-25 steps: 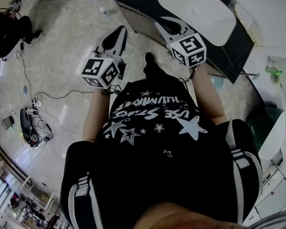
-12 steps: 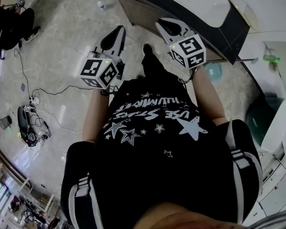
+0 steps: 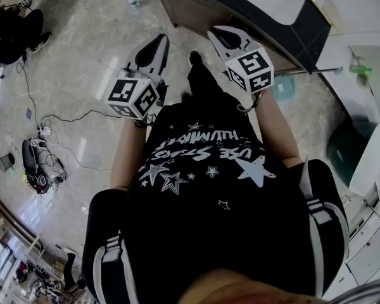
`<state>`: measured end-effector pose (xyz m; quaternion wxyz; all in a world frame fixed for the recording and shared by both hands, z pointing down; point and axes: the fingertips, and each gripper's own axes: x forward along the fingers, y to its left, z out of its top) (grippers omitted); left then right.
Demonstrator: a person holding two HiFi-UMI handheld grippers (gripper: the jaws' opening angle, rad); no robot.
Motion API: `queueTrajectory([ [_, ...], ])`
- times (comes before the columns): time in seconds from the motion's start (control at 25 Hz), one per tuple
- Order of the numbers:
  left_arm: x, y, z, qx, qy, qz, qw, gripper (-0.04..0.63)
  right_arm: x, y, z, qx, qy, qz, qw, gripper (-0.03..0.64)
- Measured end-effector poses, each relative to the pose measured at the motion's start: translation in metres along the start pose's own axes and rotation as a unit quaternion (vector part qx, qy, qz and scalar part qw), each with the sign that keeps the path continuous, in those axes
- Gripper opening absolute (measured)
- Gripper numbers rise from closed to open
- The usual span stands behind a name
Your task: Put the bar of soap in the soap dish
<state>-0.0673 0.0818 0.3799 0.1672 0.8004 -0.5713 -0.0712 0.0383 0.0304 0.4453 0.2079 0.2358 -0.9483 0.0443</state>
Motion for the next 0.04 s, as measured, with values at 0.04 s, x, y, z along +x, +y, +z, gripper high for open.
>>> queueTrajectory([
  [0.04,-0.0034,-0.001,-0.0004,0.0,0.0,0.0,1.0,0.012,-0.0021,0.0035,-0.0002,0.0,0.0,0.0,1.0,0.025],
])
